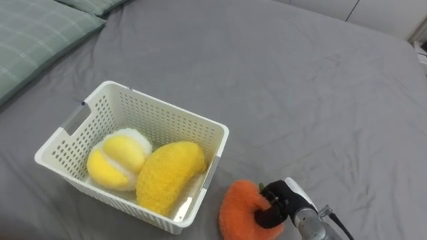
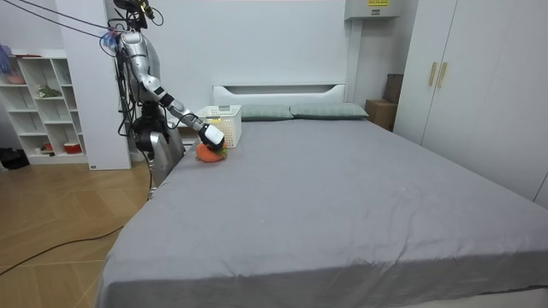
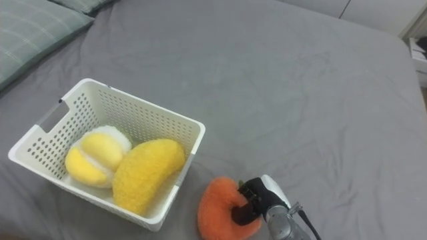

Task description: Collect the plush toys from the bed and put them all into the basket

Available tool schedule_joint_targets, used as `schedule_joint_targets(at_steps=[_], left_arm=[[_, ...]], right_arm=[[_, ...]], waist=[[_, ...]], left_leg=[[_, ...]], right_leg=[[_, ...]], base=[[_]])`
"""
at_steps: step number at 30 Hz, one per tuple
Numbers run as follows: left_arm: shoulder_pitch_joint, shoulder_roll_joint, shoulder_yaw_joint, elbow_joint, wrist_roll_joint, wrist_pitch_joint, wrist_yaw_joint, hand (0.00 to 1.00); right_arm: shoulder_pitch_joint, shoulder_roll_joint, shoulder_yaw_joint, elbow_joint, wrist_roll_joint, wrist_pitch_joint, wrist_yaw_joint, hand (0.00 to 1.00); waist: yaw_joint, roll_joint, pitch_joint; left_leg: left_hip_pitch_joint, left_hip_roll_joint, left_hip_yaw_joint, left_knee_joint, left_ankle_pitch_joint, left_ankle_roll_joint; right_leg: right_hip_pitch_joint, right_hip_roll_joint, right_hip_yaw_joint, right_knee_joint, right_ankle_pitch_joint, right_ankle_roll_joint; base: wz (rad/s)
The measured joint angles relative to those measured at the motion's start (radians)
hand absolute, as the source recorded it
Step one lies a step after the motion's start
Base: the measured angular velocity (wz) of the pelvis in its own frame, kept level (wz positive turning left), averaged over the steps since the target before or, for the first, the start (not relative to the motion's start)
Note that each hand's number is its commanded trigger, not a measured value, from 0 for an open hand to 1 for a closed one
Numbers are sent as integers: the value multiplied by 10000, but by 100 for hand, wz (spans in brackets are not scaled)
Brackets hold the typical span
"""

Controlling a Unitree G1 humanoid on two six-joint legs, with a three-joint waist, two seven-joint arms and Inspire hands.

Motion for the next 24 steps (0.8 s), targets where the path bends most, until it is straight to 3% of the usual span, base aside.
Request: schedule_joint_targets(at_steps=[14,20,24], left_arm=[[-81,11,7,-33,-9,-242,51,0],[-86,12,19,-32,-4,-338,273,0],[-96,-48,383,14,-4,-474,272,0]], right_arm=[[3,-5,5,85,-257,-253,-33,100],[12,-1,-10,88,131,-235,-90,100],[63,4,-141,47,189,-249,-20,100]], waist=[[-5,0,-21],[-12,-92,-84],[-58,-96,-86]], left_leg=[[10,0,65,2,2,2],[34,-1,37,-2,3,2],[44,-3,38,-3,5,3]], right_leg=[[0,-1,-2,3,0,0],[12,-1,-1,1,0,0],[28,-8,17,-1,0,0]], base=[[0],[0],[0]])
